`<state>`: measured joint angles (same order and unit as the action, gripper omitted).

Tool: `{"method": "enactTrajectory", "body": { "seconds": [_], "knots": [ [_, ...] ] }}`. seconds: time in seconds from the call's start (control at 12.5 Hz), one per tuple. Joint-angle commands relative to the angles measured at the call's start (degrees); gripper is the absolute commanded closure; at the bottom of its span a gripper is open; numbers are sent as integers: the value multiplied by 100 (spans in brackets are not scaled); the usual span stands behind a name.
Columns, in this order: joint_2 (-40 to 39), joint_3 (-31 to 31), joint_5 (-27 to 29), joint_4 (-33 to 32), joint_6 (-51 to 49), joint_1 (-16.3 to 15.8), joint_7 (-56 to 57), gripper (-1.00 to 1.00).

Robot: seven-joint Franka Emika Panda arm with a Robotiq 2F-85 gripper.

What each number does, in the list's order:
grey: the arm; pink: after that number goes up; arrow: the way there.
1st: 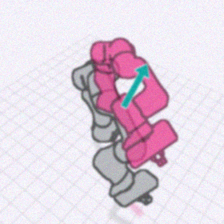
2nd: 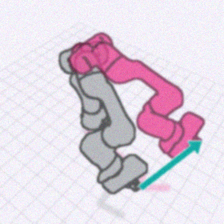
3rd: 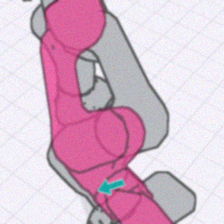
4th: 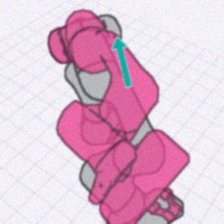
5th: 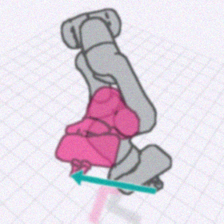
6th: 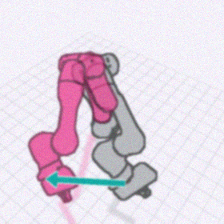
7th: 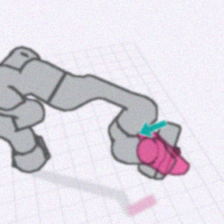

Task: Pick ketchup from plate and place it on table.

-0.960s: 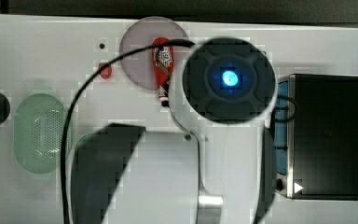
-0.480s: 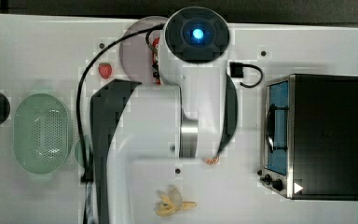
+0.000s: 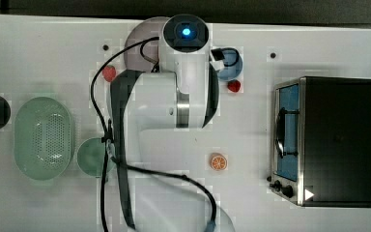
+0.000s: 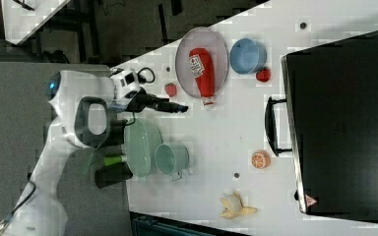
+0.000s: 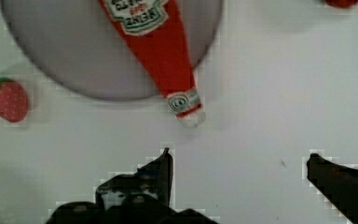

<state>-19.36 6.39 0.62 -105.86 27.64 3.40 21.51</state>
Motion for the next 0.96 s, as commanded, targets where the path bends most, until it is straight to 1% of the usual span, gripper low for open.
{"method": "enactTrajectory", "body": {
  "seconds": [0.08,0.4,0.72,0.96],
  "knots": [
    [-257,77,-169,208,429,48,1203,-100],
    [-1068,77,-451,490,1026,-76,1257,-100],
    [-1835,76,-557,913,1720,-205,1293,-100],
    [-2276,49,-595,1193,2018,-249,1295,-100]
  ]
}}
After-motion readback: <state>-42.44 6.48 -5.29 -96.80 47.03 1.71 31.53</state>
